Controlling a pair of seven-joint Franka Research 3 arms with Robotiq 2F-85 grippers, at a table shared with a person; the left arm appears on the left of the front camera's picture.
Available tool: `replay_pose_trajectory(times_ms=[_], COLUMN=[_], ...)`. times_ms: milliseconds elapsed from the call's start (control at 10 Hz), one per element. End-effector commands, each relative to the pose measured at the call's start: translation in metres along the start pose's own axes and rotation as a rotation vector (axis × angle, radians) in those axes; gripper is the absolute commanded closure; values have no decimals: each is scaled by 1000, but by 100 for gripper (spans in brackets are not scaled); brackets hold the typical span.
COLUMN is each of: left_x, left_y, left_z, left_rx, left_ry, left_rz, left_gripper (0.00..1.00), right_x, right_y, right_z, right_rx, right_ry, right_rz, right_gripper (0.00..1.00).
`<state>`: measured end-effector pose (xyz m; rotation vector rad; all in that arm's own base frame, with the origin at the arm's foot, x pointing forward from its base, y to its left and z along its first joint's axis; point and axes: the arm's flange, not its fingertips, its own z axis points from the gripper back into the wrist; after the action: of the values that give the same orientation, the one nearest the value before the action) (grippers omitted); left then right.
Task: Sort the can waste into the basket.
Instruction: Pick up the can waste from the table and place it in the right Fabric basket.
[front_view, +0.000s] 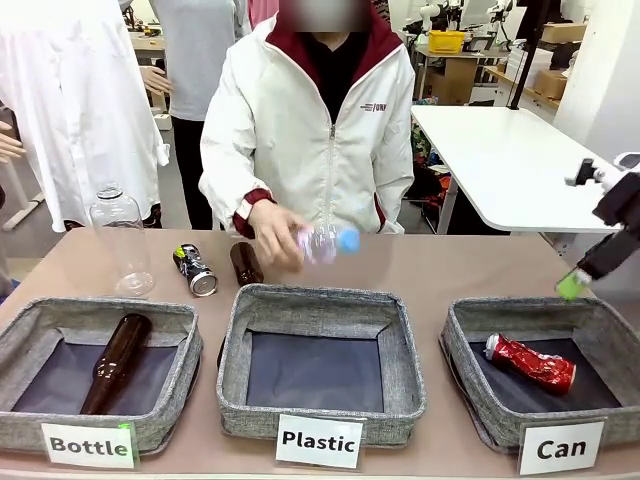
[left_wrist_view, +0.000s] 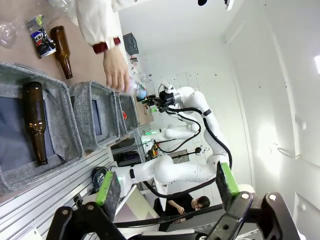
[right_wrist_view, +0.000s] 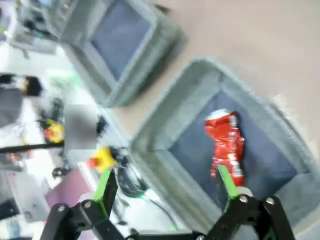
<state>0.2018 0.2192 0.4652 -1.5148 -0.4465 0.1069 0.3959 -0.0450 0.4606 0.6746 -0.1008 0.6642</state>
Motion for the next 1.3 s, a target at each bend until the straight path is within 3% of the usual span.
replay_pose_trajectory(times_ms=[0,200,400,500,1200], left_x=[1,1,1,1,1], left_y=[-1,-1,-1,-1,-1], left_z=[-1,-1,-1,-1,-1], left_rx=[-15,-15,-15,-15,-15], left_ry=[-10,-10,-10,-10,-10], left_rz=[-15,-15,-15,-15,-15], left_gripper=[0,0,0,0,0], right_x=[4,-9,-21,-23,-23], right_y=[-23,-48,-66,-51,-51], right_z=[28,36,38,34,34], right_rx=[517,760,860,470,470], right_ry=[-568,-699,-772,-283,-283], right_rz=[-595,-603,-650,-350,-350], right_gripper=[0,0,0,0,0])
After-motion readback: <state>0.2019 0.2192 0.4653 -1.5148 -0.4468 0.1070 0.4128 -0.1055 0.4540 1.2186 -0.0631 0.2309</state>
